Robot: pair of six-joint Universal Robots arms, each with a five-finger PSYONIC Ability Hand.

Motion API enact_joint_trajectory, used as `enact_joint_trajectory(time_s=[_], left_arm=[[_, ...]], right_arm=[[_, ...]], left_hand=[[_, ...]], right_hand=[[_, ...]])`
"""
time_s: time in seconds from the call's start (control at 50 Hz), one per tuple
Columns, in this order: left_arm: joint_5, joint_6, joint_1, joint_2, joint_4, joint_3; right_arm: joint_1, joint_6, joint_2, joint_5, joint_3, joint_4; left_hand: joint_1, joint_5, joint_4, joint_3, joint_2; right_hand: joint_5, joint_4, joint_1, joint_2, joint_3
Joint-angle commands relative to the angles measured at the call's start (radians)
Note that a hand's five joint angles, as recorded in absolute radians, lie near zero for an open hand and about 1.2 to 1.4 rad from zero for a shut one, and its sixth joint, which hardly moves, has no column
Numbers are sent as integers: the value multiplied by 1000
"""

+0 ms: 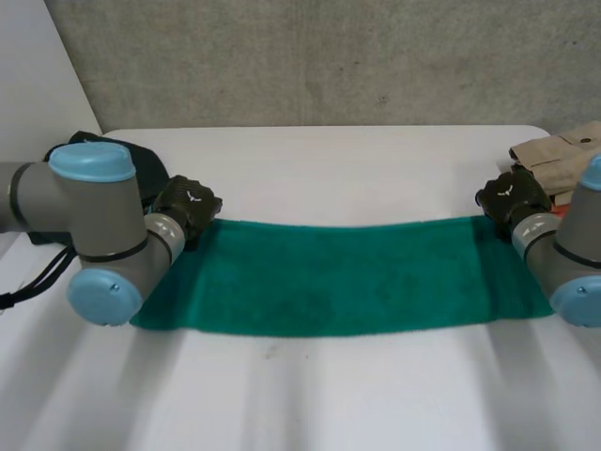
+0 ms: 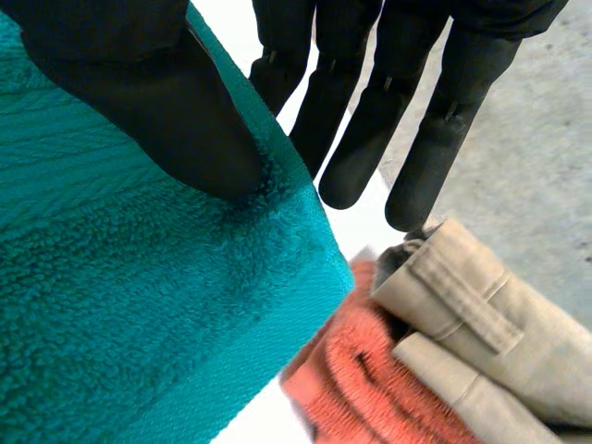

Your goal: Fold the laundry.

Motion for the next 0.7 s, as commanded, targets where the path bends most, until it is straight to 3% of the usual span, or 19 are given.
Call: enact_joint_trajectory(time_s=[0.02,0.06,0.08,0.1,0.12,0.14,0.2,0.32,0.42,0.54,0.62,0.7], left_arm=[[-39,1,-17,-39,1,75],[-52,-2,-21,-42,12,87],[-57,-3,-23,-43,14,92],[-56,-5,-24,-45,12,90],[-54,-3,-32,-42,12,86],[-53,-3,-38,-40,10,81],[-59,-6,-56,-11,10,58],[-62,-57,-63,98,15,-23],[-56,-142,-63,217,17,-145],[-11,-195,-57,311,40,-284],[21,-222,-52,349,70,-357],[35,-247,-52,366,102,-405]], right_arm=[[18,15,68,12,-56,-105],[21,29,88,22,-82,-139],[21,35,93,32,-89,-148],[21,42,98,42,-97,-154],[27,56,102,67,-109,-159],[32,65,101,78,-111,-154],[40,104,67,95,-97,-124],[15,203,-76,40,-30,-41],[-58,268,-236,-88,80,153],[-172,237,-330,-178,219,341],[-250,188,-347,-246,331,323],[-307,150,-321,-322,423,194]], left_hand=[[218,240,194,203,198],[218,240,194,203,198],[169,191,145,154,149],[-128,-106,-152,-143,-148],[-939,-917,-963,-954,-959],[-1004,-982,-1028,-1019,-1024],[-1004,-982,-1028,-1019,-1024],[-1004,-982,-1028,-1019,-1024],[-1004,-982,-1028,-1019,-1024],[-1004,-982,-1028,-1019,-1024],[-1004,-982,-1028,-1019,-1024],[-1004,-982,-1028,-1019,-1024]], right_hand=[[202,196,254,213,206],[-233,-239,-181,-223,-229],[-631,-637,-579,-621,-627],[-1020,-1025,-967,-1009,-1016],[-1020,-1025,-967,-1009,-1016],[-1020,-1025,-967,-1009,-1016],[-1020,-1025,-967,-1009,-1016],[-1020,-1025,-967,-1009,-1016],[-1020,-1025,-967,-1009,-1016],[-812,-817,-759,-801,-808],[-679,-685,-627,-669,-675],[-659,-664,-606,-648,-655]])
